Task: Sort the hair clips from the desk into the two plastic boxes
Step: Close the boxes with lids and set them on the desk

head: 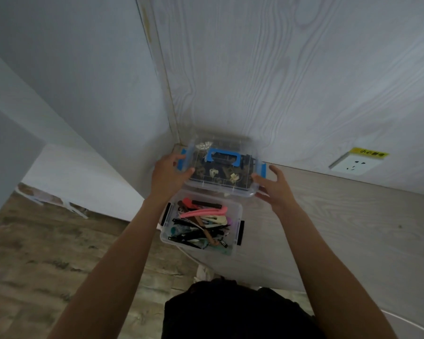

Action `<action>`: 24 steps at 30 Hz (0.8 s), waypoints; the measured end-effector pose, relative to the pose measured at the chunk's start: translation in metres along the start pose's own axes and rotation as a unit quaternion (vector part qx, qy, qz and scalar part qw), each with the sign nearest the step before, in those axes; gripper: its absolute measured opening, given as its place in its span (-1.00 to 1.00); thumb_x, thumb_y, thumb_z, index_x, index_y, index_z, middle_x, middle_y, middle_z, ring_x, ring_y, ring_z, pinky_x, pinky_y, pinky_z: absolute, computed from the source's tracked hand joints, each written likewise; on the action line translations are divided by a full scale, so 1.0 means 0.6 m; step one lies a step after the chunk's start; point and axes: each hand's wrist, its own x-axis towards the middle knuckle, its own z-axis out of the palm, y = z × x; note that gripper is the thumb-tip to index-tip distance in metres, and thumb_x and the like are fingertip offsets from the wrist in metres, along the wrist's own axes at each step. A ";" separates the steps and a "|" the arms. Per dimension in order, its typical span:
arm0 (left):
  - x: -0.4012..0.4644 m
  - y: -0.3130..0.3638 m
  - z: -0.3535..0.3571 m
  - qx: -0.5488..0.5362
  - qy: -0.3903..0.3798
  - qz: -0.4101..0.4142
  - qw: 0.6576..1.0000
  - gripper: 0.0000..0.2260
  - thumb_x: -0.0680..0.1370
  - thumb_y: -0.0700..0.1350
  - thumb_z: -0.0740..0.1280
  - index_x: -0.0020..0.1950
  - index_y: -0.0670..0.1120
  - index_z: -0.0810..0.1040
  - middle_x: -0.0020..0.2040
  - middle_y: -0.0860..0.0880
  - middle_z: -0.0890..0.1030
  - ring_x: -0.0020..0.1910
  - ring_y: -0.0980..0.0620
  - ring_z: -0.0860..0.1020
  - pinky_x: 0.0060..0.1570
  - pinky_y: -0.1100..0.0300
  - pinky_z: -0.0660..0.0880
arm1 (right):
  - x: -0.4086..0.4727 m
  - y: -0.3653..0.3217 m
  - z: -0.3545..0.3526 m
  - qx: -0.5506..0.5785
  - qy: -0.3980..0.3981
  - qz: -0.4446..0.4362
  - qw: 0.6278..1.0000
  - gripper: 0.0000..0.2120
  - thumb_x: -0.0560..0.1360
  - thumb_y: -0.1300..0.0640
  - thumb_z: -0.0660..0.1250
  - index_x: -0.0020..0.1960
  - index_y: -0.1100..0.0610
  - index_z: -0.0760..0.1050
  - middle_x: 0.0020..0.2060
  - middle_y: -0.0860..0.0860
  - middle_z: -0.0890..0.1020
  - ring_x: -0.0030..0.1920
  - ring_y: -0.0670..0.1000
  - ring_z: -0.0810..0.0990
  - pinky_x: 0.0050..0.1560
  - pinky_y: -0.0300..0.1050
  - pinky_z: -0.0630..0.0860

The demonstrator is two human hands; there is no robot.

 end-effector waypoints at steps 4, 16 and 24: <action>0.006 0.002 0.001 -0.094 -0.040 -0.100 0.990 -0.44 0.41 -0.05 0.46 0.36 -0.06 0.35 0.33 -0.10 0.42 0.27 -0.07 0.43 0.24 0.01 0.42 | -0.006 0.010 0.026 -0.076 0.107 -0.080 0.988 -0.53 0.43 0.15 0.41 0.30 0.17 0.38 0.13 0.13 0.59 -0.01 0.05 0.59 -0.01 -0.07 0.57; -0.011 0.009 0.012 -0.041 0.006 -0.032 0.999 -0.60 0.50 -0.06 0.36 0.33 -0.06 0.46 0.18 -0.10 0.53 0.04 0.05 0.51 0.06 0.23 0.42 | -0.017 0.045 0.041 -0.374 0.190 -0.283 0.863 -0.57 0.55 0.02 0.24 0.35 0.19 0.37 0.10 0.14 0.60 0.05 0.09 0.56 0.09 0.01 0.51; 0.007 0.009 0.013 0.061 -0.007 0.027 0.998 -0.60 0.59 0.00 0.18 0.40 -0.07 0.29 0.22 -0.13 0.50 0.18 -0.12 0.48 0.09 0.06 0.42 | -0.024 0.036 0.028 -0.296 0.015 -0.253 0.921 -0.43 0.54 0.05 0.26 0.47 0.12 0.13 0.38 0.09 0.40 0.32 0.10 0.43 0.30 0.12 0.42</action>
